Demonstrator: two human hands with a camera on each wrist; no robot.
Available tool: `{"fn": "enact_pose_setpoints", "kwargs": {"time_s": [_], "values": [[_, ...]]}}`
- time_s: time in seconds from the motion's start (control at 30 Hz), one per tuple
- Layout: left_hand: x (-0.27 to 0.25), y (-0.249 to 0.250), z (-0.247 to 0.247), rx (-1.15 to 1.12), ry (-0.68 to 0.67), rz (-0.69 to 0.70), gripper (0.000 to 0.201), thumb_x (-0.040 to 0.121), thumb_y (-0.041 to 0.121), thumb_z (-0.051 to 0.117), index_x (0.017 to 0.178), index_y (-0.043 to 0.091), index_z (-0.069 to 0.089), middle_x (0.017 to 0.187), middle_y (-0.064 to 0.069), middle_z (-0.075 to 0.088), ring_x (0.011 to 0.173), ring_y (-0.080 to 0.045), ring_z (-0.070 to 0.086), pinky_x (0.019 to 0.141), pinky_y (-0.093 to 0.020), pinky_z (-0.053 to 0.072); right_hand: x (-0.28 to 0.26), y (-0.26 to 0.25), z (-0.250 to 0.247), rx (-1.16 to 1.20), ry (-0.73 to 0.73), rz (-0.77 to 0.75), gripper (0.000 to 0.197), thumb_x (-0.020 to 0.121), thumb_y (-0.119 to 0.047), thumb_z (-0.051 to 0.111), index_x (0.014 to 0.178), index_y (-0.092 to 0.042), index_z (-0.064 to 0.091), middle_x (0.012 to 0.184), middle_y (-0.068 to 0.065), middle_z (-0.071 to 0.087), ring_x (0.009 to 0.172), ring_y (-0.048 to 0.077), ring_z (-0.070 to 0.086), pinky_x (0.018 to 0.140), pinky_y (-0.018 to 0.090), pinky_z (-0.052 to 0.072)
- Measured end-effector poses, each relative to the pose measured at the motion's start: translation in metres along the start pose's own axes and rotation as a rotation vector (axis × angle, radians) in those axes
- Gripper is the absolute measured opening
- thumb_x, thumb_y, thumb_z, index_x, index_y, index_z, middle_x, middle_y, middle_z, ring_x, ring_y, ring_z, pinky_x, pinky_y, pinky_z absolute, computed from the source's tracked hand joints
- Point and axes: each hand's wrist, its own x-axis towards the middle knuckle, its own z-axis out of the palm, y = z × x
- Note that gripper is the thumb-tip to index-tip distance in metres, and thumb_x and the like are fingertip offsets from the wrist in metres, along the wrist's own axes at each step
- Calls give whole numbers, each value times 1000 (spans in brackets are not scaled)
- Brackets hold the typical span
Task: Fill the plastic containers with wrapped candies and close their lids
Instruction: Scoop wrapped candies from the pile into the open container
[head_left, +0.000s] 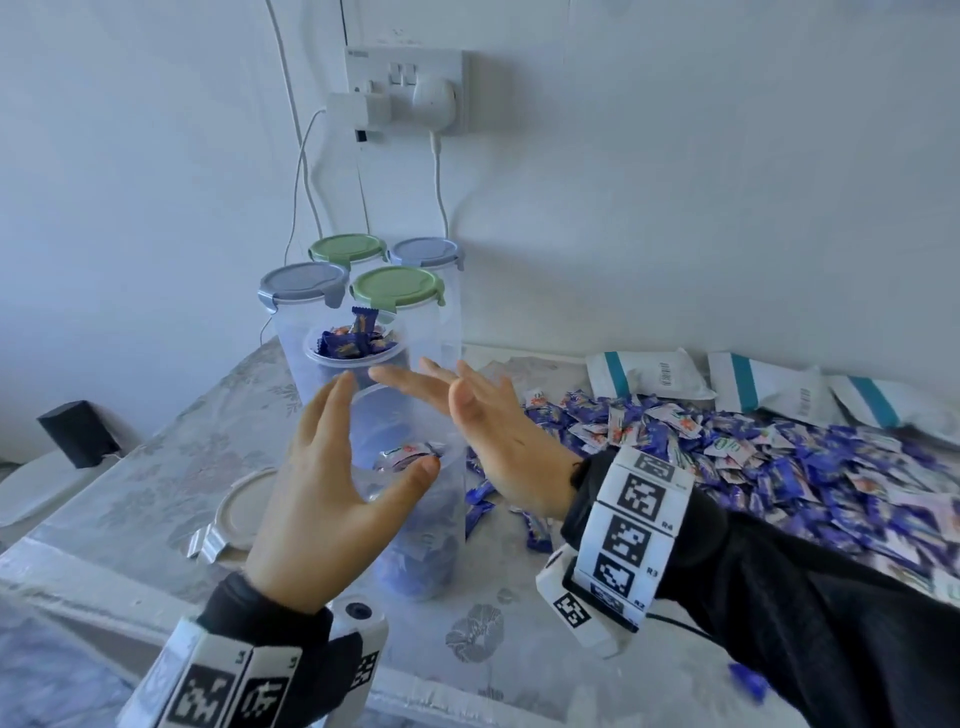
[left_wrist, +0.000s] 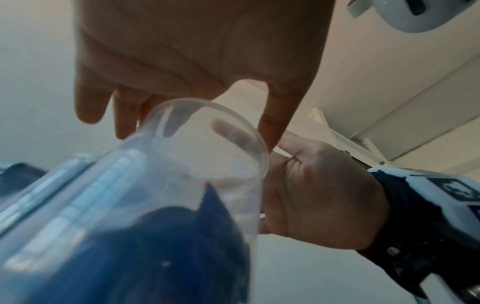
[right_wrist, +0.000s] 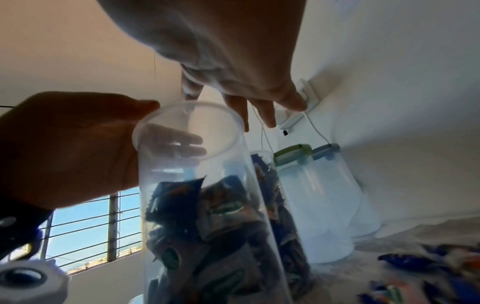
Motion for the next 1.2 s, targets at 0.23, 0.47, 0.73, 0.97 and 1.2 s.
{"fn": "enact_pose_setpoints", "kwargs": {"time_s": [0.23, 0.47, 0.73, 0.97, 1.2], "values": [[-7, 58, 32, -9, 188, 432, 42, 76, 30, 54, 117, 24, 51, 118, 12, 51, 108, -4, 44, 95, -12, 29, -73, 17, -52, -47, 131, 204, 43, 100, -42, 27, 139, -29, 40, 140, -11, 45, 113, -22, 36, 95, -1, 23], [16, 79, 137, -101, -350, 194, 32, 80, 29, 63, 109, 35, 53, 116, 12, 53, 116, -11, 41, 94, -21, 31, -182, 100, -114, -581, 71, 863, 48, 96, -47, 39, 142, -32, 33, 146, 4, 39, 134, 21, 34, 107, 34, 30], [66, 67, 229, 539, -794, -180, 93, 79, 57, 60, 148, 32, 3, 154, -23, -10, 141, -44, -3, 113, -58, 11, -247, 130, -164, -720, 138, 1342, 61, 87, -71, 31, 142, -53, 13, 159, 10, -5, 144, 40, 0, 113, 58, 9], [70, 69, 238, 649, -1009, -122, 97, 76, 72, 51, 147, 39, -7, 153, -22, -18, 140, -46, -8, 114, -56, 9, -239, 153, -164, -590, 113, 1239, 92, 51, -95, 19, 136, -61, 14, 157, 5, 18, 142, 39, 13, 112, 57, 18], [39, 73, 242, 826, -1094, 163, 93, 80, 67, 51, 148, 33, -1, 153, -24, -10, 141, -42, -2, 113, -51, 15, -207, 122, -140, -605, -34, 1171, 82, 76, -77, 45, 145, -44, 14, 149, 20, 17, 136, 41, 23, 106, 48, 30]]}}
